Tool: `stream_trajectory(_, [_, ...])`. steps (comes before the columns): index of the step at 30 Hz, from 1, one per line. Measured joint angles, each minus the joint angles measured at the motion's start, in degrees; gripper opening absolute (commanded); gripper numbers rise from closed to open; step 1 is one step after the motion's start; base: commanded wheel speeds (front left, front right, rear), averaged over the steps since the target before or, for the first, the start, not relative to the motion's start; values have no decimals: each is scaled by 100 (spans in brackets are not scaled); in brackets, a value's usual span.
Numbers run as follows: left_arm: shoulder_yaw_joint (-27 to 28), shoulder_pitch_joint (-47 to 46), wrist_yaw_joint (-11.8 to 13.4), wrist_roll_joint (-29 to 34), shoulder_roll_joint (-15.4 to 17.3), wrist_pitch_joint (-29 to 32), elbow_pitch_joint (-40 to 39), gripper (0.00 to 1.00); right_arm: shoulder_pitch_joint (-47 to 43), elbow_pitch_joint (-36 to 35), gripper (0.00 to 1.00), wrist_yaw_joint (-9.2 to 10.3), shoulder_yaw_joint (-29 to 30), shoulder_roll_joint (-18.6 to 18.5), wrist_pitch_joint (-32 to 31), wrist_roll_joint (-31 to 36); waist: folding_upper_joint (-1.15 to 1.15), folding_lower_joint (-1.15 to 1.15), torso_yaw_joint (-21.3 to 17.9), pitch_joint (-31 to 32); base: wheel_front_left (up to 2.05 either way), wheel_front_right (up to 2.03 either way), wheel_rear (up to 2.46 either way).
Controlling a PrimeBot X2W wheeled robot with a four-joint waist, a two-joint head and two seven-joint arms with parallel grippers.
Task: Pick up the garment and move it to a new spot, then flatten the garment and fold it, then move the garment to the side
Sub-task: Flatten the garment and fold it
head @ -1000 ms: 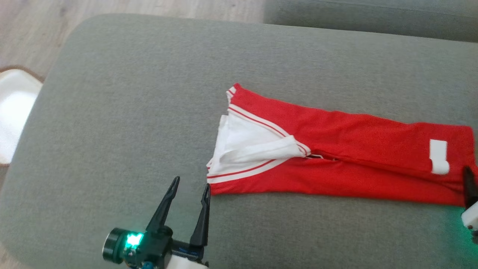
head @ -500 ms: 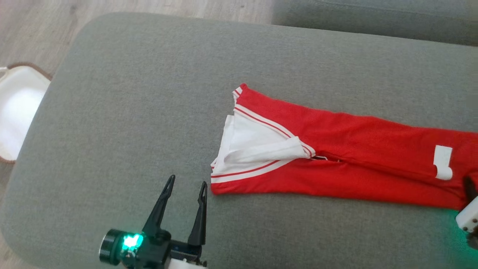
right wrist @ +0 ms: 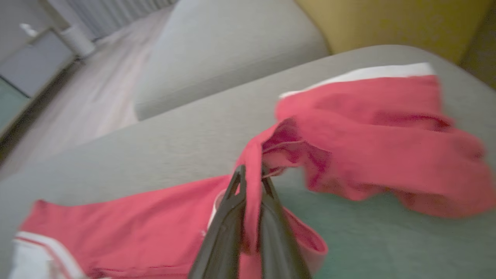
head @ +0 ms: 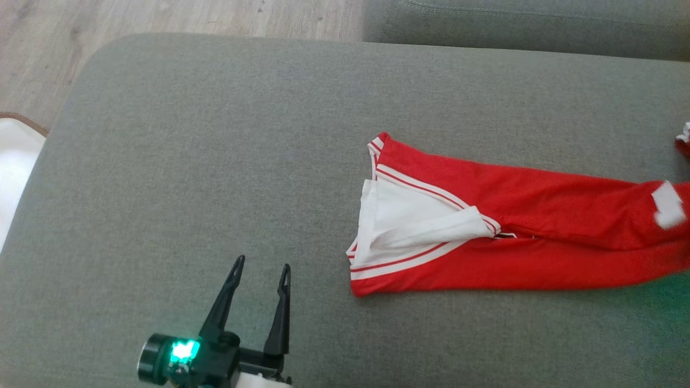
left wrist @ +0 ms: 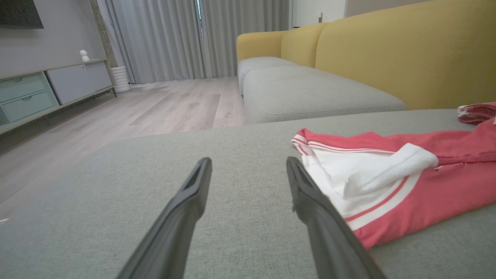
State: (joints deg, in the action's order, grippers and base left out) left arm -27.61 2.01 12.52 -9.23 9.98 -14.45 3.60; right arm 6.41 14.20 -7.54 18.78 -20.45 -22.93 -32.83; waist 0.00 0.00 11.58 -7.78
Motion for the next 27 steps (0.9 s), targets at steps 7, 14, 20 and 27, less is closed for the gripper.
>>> stream_trajectory(7, [64,73,-254,27,-183,-1,145,100,112,-1567,0,1,-641,983,-589,-441,0,0,169,40,0,0,0])
stream_trajectory(14, [186,73,-405,133,-231,0,193,100,109,-2082,0,0,-1358,1515,-803,-461,0,0,416,48,0,0,0])
stream_trajectory(20, [208,73,-531,224,-335,0,291,100,111,-1895,0,1,-2172,1657,-777,-600,0,0,648,37,0,0,0])
stream_trajectory(27, [254,72,-608,242,-409,0,391,100,132,-1193,0,1,-2999,1696,-321,-604,0,0,847,4,0,0,0])
